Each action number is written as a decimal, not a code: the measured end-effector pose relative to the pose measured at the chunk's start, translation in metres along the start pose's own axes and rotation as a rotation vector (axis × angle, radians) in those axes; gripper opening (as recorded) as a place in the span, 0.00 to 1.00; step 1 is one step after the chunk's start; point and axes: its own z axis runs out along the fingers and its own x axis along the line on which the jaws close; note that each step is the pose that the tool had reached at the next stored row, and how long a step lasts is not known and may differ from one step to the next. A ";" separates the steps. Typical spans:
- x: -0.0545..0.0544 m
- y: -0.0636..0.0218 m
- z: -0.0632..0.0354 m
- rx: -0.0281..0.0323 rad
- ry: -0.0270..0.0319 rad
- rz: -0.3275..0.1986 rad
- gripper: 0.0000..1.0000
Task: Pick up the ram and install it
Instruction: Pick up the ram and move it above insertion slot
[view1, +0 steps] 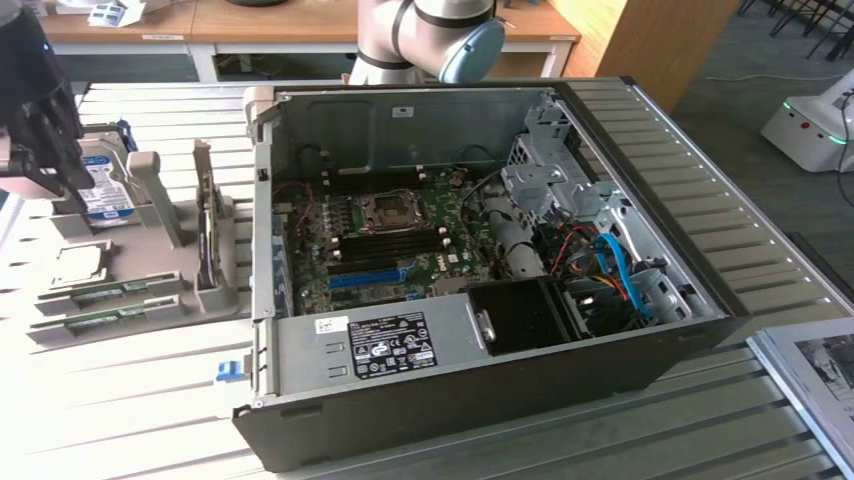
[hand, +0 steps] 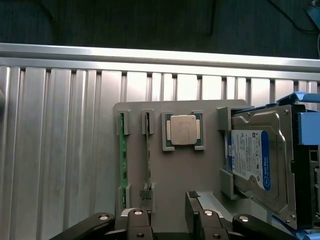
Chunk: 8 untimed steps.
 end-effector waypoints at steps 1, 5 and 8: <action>0.000 -0.0001 0.0018 0.0000 0.0000 0.000 0.39; 0.000 -0.0004 0.0091 0.0001 0.0000 0.000 0.39; 0.000 -0.0007 0.0145 -0.0001 0.0000 0.000 0.39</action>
